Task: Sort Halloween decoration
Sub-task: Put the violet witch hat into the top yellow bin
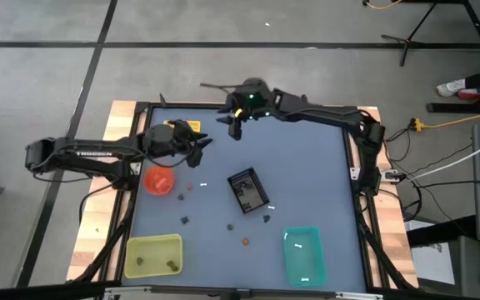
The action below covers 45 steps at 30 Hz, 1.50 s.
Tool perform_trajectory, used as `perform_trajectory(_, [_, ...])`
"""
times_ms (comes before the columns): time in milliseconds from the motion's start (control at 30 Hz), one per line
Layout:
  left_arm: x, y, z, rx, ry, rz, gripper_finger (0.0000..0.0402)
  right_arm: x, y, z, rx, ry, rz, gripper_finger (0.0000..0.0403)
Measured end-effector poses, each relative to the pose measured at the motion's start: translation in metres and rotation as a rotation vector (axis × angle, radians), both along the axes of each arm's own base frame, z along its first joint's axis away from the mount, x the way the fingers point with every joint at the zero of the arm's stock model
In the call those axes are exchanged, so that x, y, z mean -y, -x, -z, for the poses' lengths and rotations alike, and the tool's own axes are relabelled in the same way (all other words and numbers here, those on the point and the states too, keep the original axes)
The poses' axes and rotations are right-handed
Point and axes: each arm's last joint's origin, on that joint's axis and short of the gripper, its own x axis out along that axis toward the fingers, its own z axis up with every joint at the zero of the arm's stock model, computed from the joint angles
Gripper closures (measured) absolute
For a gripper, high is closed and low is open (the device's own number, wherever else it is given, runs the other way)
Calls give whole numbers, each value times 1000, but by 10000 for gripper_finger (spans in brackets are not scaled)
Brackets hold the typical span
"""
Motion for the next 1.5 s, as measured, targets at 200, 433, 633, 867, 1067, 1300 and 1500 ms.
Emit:
perform_trajectory(200, [-25,2,10,-48,32,-3,280,-2,0,-19,126,-2,17,259])
perform_trajectory(433, [-59,-17,14,-129,46,65,280,-14,-9,-15,142,-7,-8,259])
perform_trajectory(633, [-85,-41,31,-377,89,112,280,-22,-12,-16,155,2,-18,259])
perform_trajectory(867, [-103,-51,59,-523,115,137,280,-23,-11,-16,139,7,9,259])
perform_trajectory(1067, [-113,-48,70,-567,121,122,281,-26,-4,-32,190,31,-2,259])
perform_trajectory(1300, [-118,-43,71,-590,102,121,281,-27,0,-40,206,37,-10,259])
perform_trajectory(1500, [-117,-43,72,-602,111,126,281,-29,11,-50,173,84,18,259])
